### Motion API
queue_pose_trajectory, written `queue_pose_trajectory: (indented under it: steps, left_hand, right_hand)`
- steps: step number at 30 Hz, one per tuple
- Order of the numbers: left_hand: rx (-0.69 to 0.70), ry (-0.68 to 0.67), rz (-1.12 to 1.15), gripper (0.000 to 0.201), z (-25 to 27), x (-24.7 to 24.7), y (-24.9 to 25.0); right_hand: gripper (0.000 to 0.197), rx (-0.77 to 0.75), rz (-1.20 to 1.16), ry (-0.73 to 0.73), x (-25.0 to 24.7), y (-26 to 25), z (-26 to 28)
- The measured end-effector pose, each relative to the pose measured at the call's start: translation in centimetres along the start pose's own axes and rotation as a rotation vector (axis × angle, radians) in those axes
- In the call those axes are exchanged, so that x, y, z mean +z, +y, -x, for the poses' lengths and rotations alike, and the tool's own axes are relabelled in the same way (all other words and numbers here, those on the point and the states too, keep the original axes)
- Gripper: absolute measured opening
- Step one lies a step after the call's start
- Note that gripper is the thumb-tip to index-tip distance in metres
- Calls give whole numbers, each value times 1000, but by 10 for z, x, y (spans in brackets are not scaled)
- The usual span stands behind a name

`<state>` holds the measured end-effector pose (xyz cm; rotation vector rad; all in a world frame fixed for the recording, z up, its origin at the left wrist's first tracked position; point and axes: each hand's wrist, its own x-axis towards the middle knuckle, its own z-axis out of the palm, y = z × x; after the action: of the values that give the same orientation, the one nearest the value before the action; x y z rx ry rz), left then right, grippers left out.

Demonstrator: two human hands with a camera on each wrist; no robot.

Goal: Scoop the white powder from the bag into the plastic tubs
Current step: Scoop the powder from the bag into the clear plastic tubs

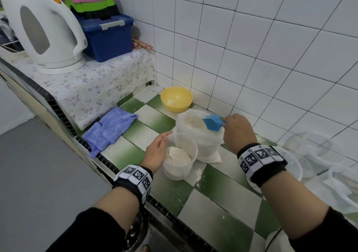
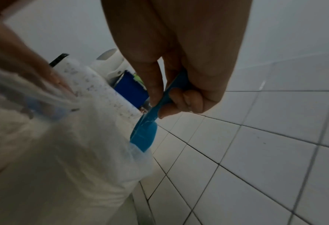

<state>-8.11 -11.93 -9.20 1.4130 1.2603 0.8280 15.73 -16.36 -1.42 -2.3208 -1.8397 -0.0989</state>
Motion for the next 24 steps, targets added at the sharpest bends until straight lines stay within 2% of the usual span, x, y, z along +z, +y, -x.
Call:
queue_pose_trajectory:
  steps: [4, 7, 10, 16, 20, 24]
  left_hand:
    - [-3, -8, 13, 34, -4, 1, -9]
    - [0, -10, 24, 33, -5, 2, -12]
    - [0, -11, 28, 33, -5, 3, -11]
    - [2, -1, 42, 33, -4, 5, -10]
    - [3, -5, 49, 33, -2, 4, -8]
    - [1, -10, 37, 34, -1, 4, -7]
  right_hand:
    - [23, -46, 73, -59, 6, -16, -7]
    - [24, -33, 52, -154, 12, -27, -14]
    - [23, 38, -12, -278, 13, -34, -19]
    - [31, 196, -151, -370, 9, -35, -27]
    - [33, 422, -474, -358, 3, -32, -28]
    - [31, 433, -414, -378, 3, -26, -26]
